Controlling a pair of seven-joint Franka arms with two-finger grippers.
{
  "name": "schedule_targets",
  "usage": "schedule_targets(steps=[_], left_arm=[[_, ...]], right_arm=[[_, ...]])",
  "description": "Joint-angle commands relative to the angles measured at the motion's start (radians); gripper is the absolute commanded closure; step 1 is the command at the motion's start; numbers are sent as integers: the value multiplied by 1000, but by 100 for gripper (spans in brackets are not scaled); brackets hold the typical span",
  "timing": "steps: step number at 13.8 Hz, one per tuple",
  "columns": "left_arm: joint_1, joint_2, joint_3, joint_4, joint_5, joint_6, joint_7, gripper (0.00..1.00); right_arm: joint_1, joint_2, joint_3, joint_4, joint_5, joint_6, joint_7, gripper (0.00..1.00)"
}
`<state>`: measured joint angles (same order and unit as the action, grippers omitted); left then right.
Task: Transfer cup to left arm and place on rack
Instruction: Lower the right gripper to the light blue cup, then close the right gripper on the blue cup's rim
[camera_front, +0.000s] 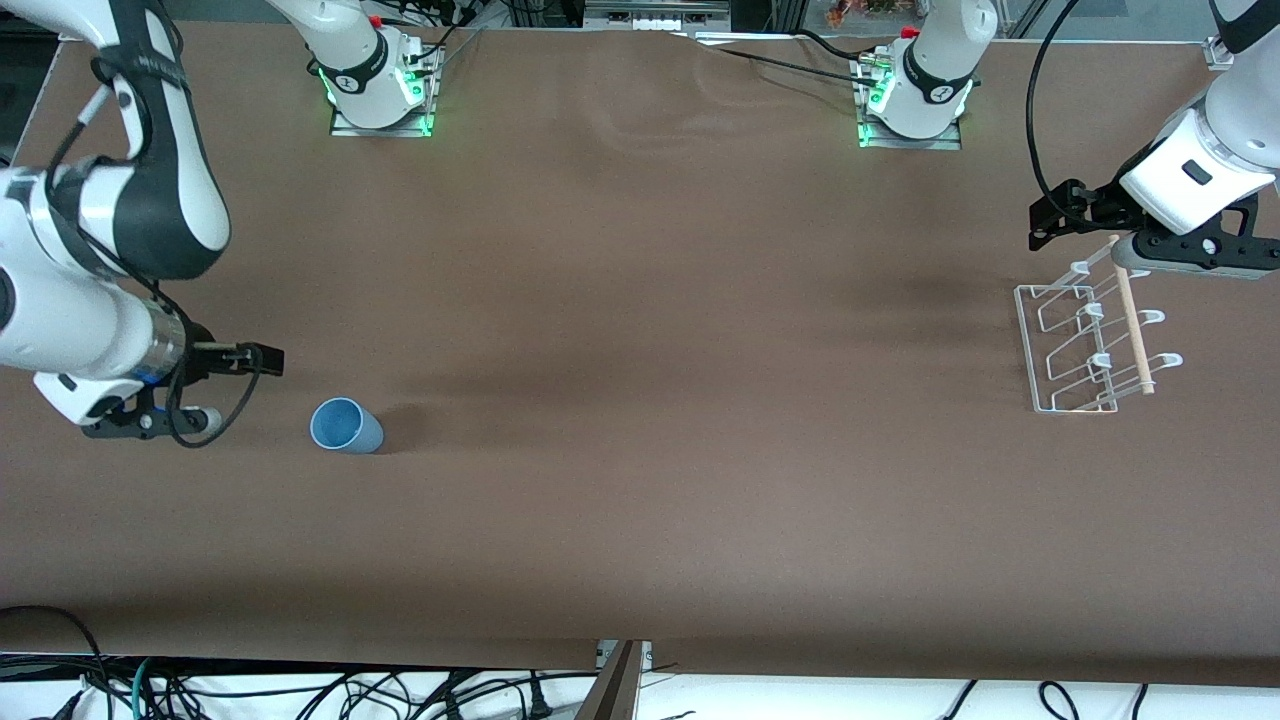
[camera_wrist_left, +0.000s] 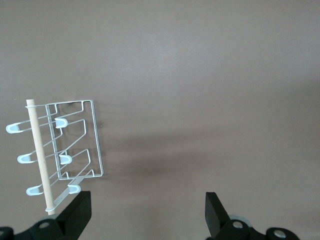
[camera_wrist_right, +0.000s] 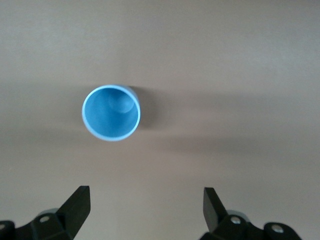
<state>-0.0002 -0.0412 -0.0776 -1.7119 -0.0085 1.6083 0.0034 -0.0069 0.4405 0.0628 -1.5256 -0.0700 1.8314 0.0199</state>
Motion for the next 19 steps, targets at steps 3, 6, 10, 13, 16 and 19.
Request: schedule_targets(steps=[3, 6, 10, 13, 16, 19], left_arm=[[3, -2, -4, 5, 10, -7, 7, 0], [2, -3, -4, 5, 10, -7, 7, 0], [2, -3, -4, 5, 10, -7, 6, 0], [3, -3, -4, 5, 10, -7, 7, 0], [3, -3, -4, 5, 10, -7, 6, 0], [2, -3, -4, 5, 10, -8, 6, 0]], right_arm=[[-7, 89, 8, -68, 19, 156, 3, 0], [-8, 133, 9, -79, 21, 213, 20, 0], [-8, 159, 11, -84, 22, 233, 20, 0], [-8, 168, 11, -100, 49, 275, 20, 2], [-8, 176, 11, -99, 50, 293, 20, 15], [-10, 179, 11, -93, 79, 296, 20, 62]])
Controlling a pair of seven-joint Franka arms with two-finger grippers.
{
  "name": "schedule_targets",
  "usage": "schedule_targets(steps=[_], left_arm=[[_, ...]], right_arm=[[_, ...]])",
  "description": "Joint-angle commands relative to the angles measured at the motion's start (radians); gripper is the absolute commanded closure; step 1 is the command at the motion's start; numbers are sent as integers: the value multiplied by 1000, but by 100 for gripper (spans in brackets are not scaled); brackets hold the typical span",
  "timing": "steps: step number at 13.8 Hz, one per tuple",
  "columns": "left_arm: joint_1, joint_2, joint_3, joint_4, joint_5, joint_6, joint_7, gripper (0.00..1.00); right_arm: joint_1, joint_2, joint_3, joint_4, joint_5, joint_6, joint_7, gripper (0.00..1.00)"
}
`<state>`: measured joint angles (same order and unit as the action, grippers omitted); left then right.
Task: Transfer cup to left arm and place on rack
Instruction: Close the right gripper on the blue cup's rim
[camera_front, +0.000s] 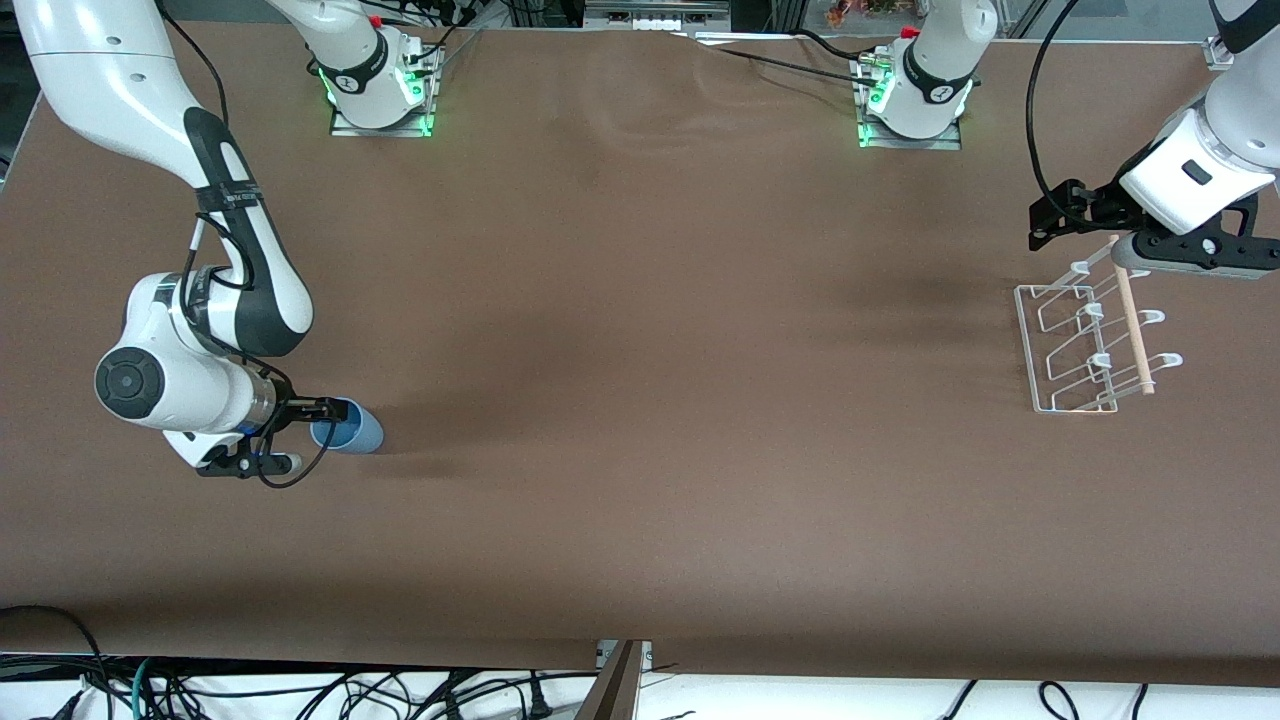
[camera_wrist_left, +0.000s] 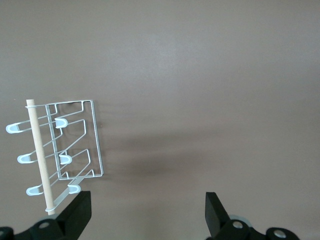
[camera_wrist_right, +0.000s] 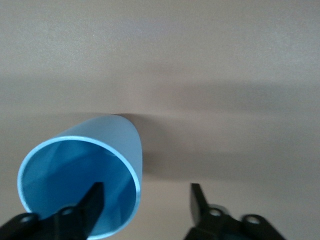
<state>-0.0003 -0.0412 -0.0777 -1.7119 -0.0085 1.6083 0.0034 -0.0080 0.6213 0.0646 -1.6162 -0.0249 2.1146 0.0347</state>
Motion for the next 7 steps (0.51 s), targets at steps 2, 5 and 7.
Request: schedule_targets(steps=[2, 5, 7], left_arm=[[2, -3, -4, 5, 10, -8, 6, 0], [3, -3, -4, 5, 10, -8, 6, 0], [3, -3, -5, 5, 10, -8, 6, 0]], right_arm=[[-9, 6, 9, 2, 66, 11, 5, 88], [-9, 14, 9, 4, 68, 13, 2, 100], [-9, 20, 14, 16, 71, 13, -1, 100]])
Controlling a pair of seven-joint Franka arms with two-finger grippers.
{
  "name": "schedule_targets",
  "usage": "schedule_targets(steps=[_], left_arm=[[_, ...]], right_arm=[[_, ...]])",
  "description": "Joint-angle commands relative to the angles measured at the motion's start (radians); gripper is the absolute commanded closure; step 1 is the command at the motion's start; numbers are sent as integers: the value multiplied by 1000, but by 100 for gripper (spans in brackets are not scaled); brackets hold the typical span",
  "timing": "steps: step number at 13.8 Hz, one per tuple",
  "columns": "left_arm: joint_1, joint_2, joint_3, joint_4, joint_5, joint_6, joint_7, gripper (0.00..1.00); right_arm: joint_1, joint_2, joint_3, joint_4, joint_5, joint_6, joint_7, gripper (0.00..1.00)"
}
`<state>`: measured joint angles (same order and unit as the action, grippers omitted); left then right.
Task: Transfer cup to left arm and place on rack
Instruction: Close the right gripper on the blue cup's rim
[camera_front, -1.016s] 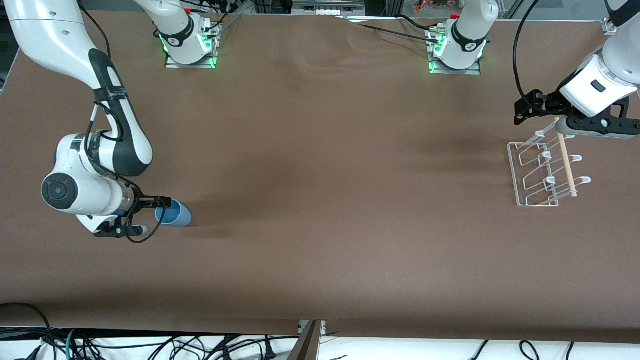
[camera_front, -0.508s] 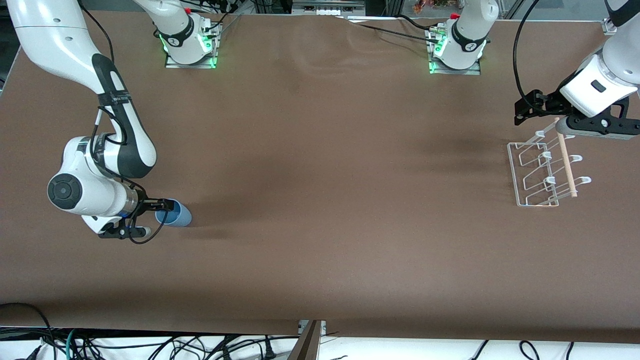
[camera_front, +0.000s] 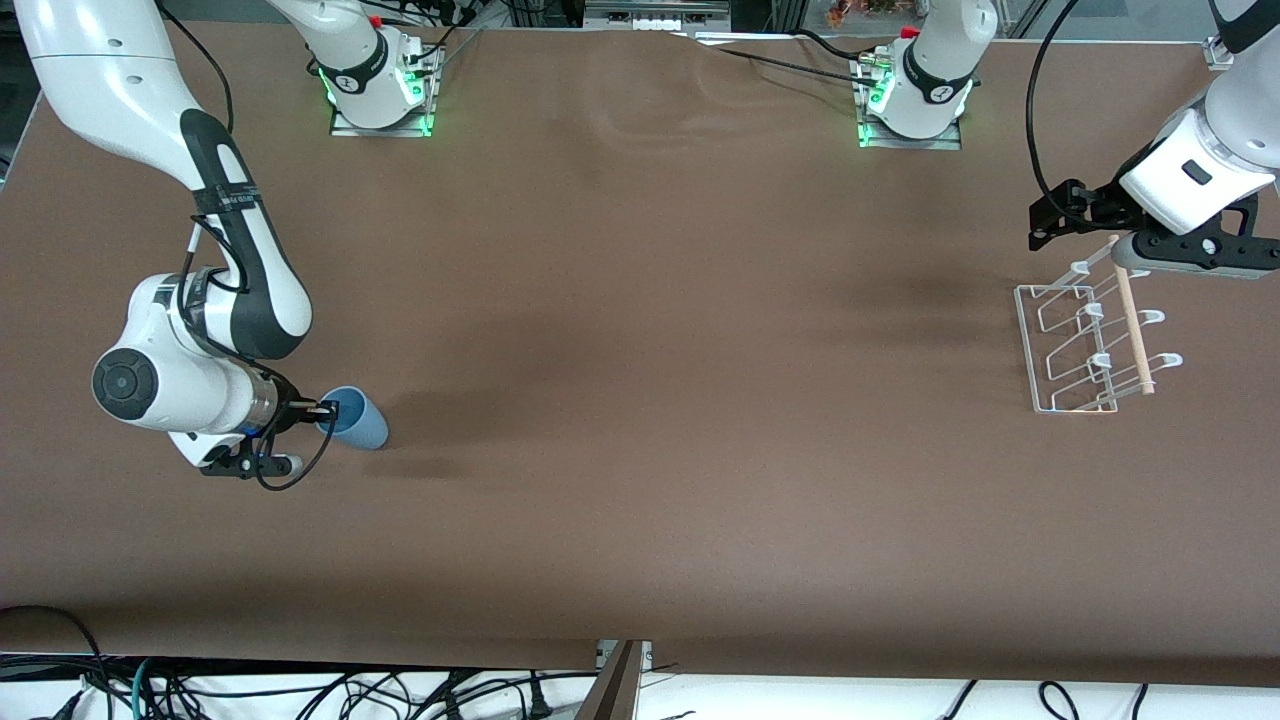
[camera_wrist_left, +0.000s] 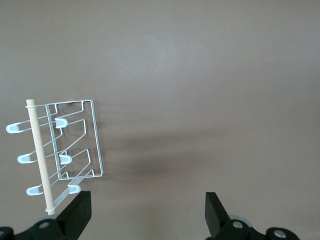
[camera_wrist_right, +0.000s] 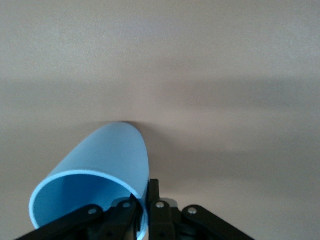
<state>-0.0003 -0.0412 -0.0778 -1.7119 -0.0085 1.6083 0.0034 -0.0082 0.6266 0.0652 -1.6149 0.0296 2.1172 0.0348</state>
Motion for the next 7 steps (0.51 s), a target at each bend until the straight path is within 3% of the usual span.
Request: schedule_targets(steps=[1, 7], left_arm=[[3, -3, -4, 5, 10, -8, 6, 0], [3, -3, -4, 5, 10, -10, 6, 0]], right_arm=[[-7, 18, 16, 36, 33, 7, -7, 100], [79, 7, 18, 128, 287, -59, 37, 100]])
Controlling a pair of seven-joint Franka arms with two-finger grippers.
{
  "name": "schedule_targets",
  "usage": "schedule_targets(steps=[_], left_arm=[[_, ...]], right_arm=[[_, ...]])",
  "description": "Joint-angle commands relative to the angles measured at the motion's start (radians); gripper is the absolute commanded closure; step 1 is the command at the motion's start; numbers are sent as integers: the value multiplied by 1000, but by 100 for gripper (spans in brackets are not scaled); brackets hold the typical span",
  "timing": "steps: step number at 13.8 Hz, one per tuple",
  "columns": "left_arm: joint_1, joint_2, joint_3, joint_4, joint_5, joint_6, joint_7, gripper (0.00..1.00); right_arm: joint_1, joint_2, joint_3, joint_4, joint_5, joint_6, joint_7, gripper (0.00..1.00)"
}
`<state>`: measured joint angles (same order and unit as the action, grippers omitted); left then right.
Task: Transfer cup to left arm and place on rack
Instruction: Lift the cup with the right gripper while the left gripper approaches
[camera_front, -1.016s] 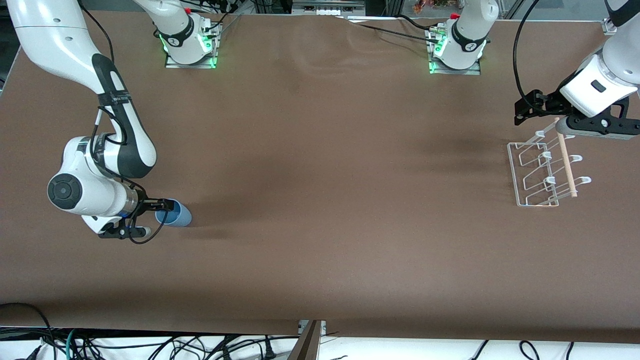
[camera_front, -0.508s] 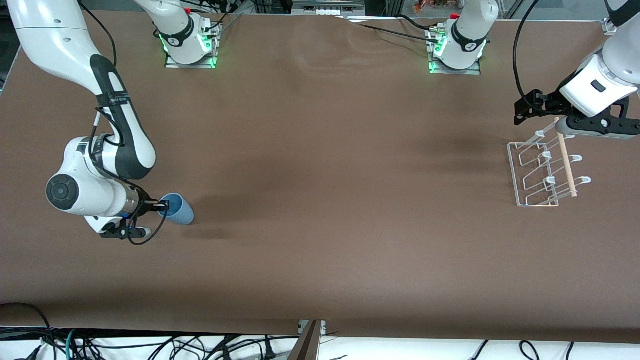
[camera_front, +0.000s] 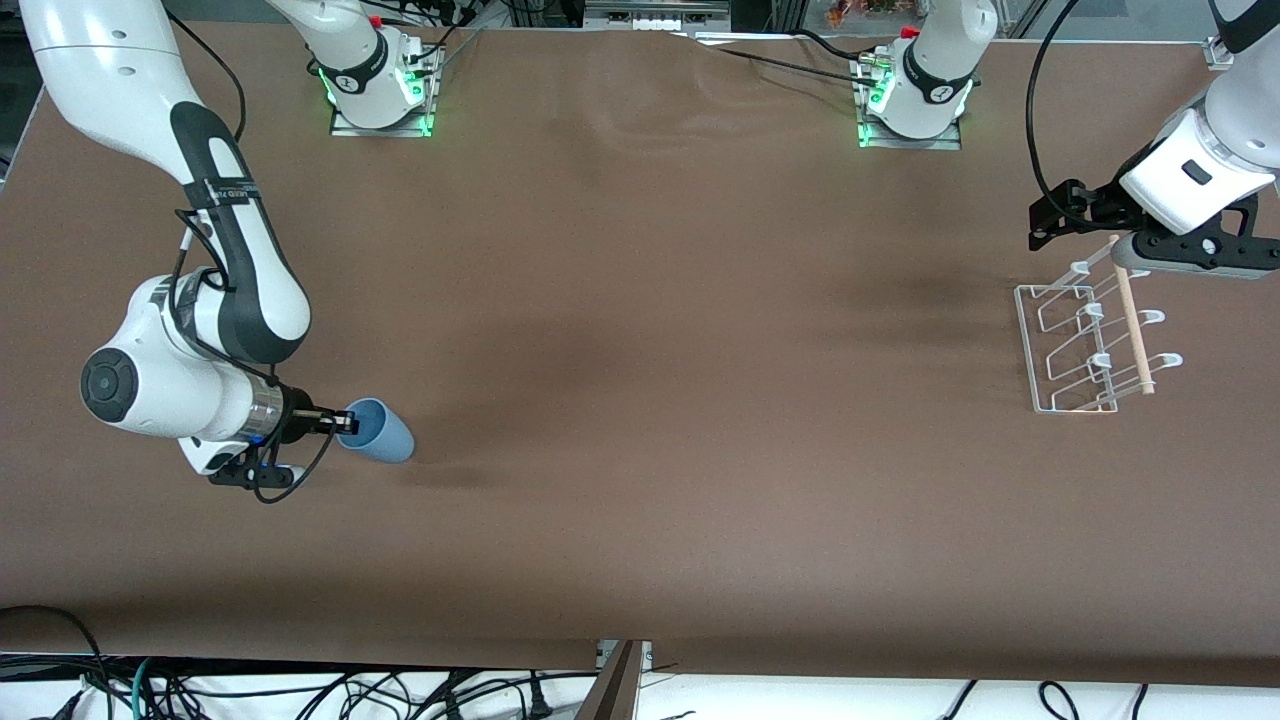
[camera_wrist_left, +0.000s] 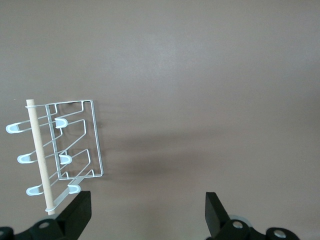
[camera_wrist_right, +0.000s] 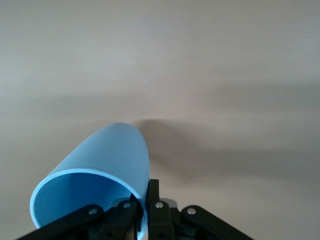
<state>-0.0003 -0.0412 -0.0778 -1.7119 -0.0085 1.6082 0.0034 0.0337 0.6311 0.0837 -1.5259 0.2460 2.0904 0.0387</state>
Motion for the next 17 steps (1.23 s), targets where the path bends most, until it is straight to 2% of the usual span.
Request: schedule_targets(steps=[1, 5, 7, 10, 12, 15, 17], left_arm=[[3, -3, -4, 5, 10, -8, 6, 0], [3, 3, -4, 3, 7, -16, 18, 0], [-9, 33, -4, 6, -13, -75, 20, 0], [-15, 60, -16, 24, -115, -80, 26, 0], [-14, 98, -17, 61, -192, -77, 110, 0], [-13, 150, -16, 124, -283, -71, 206, 0], [-18, 181, -19, 152, -330, -45, 301, 0]], right_arm=[[63, 1, -1, 53, 106, -32, 71, 100], [178, 2, -1, 124, 179, -30, 199, 100], [218, 5, -1, 144, 248, -23, 252, 100], [265, 12, -1, 174, 369, -17, 290, 100], [311, 13, -1, 187, 442, 3, 320, 100], [400, 15, -1, 196, 541, 123, 392, 100], [455, 30, -1, 222, 570, 186, 453, 100]])
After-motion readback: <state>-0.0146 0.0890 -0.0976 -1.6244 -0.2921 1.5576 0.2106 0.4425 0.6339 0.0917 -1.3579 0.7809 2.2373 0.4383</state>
